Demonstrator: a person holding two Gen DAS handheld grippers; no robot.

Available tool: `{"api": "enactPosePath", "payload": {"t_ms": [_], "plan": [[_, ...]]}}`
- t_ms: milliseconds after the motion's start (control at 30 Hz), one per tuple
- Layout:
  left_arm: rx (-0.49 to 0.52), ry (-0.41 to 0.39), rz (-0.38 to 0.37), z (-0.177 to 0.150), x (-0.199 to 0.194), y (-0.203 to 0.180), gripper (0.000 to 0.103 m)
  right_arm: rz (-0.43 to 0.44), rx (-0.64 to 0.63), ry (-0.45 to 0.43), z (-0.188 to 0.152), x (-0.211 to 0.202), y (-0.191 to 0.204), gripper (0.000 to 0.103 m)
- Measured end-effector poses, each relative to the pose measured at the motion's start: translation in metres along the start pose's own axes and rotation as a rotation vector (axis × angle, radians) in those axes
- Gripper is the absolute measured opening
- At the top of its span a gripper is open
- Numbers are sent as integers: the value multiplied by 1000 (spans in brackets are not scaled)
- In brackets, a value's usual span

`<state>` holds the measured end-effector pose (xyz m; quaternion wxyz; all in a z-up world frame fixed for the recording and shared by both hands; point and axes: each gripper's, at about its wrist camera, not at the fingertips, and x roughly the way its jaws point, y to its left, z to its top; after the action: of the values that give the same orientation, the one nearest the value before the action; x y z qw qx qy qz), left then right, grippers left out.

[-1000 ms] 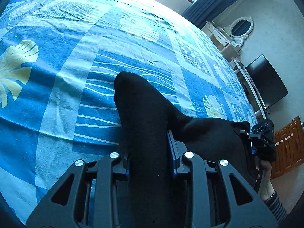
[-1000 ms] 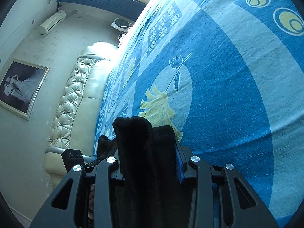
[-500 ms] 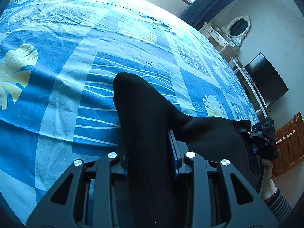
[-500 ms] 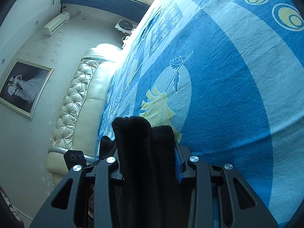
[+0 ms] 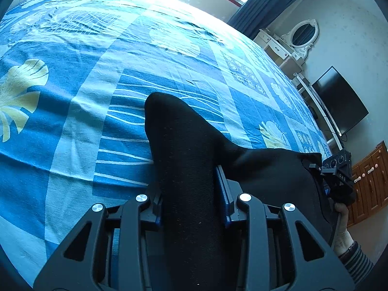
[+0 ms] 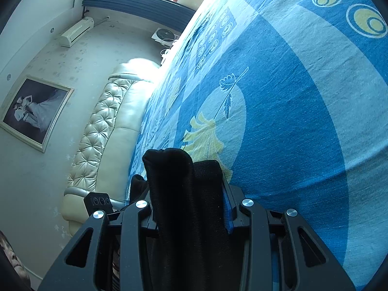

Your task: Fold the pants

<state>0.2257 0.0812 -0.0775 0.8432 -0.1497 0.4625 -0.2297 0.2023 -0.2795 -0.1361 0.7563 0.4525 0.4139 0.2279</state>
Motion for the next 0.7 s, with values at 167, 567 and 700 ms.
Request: {"api": "enactPosePath", "payload": {"t_ms": [167, 567, 700], "plan": [[2, -1, 0, 0, 0, 0, 34, 3, -1, -2, 0, 1, 0, 35], [1, -2, 0, 0, -1, 1, 36, 5, -1, -2, 1, 1, 0, 36], [2, -4, 9, 0, -1, 1, 42, 11, -1, -4, 2, 0, 1, 36]]}}
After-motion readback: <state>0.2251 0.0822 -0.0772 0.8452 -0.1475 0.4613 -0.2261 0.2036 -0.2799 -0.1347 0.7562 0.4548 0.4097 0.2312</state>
